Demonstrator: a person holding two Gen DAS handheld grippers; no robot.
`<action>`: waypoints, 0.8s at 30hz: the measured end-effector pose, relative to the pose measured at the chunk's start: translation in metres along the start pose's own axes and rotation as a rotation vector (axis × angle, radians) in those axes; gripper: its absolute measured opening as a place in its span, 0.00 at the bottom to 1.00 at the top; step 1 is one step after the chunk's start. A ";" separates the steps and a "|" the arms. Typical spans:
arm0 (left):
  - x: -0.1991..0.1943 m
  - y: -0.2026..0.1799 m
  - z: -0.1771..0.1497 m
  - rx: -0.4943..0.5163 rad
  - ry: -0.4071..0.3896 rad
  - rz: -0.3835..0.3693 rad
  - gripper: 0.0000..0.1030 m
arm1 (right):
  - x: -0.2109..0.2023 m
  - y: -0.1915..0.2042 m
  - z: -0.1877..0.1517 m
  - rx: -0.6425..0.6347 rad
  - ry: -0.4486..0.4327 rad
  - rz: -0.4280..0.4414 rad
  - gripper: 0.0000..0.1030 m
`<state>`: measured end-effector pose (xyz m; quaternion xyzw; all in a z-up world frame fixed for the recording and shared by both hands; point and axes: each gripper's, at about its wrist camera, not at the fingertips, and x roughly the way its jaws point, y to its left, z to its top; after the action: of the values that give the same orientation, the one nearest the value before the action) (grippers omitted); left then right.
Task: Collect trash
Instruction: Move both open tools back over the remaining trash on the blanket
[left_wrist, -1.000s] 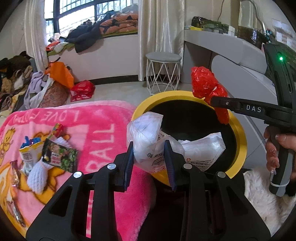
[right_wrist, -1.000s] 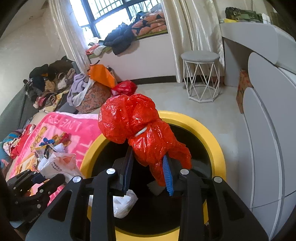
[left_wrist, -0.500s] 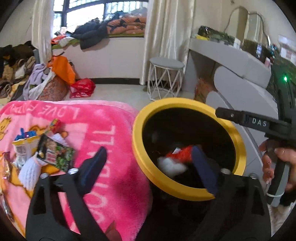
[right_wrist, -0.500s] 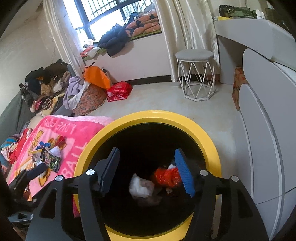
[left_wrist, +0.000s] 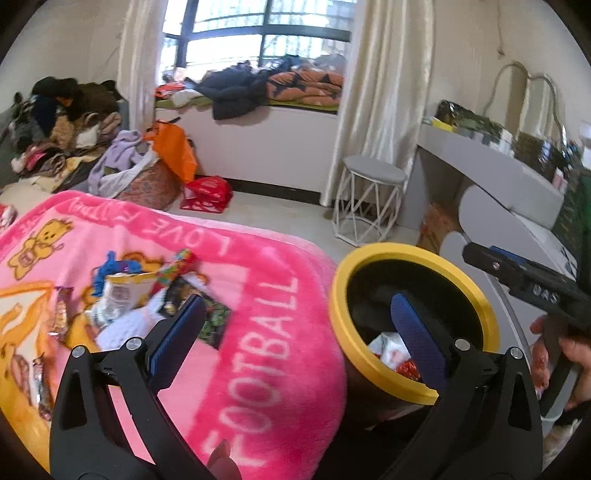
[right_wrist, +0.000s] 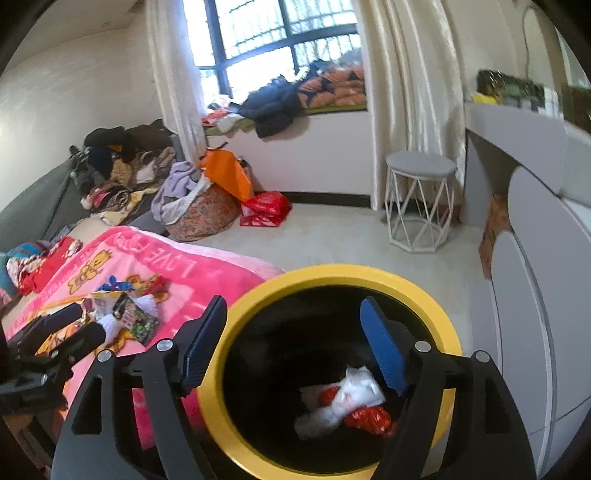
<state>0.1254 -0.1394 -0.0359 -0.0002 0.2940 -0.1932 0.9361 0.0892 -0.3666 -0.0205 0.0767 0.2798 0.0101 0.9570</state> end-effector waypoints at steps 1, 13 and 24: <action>-0.003 0.005 0.001 -0.010 -0.006 0.008 0.90 | -0.002 0.003 0.001 -0.007 -0.005 0.003 0.72; -0.031 0.052 0.002 -0.094 -0.053 0.103 0.90 | -0.013 0.060 0.001 -0.117 -0.047 0.094 0.79; -0.051 0.105 -0.007 -0.186 -0.067 0.213 0.90 | -0.002 0.125 -0.006 -0.223 -0.018 0.189 0.82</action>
<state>0.1215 -0.0232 -0.0256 -0.0620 0.2776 -0.0646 0.9565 0.0874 -0.2423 -0.0058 -0.0041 0.2597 0.1307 0.9568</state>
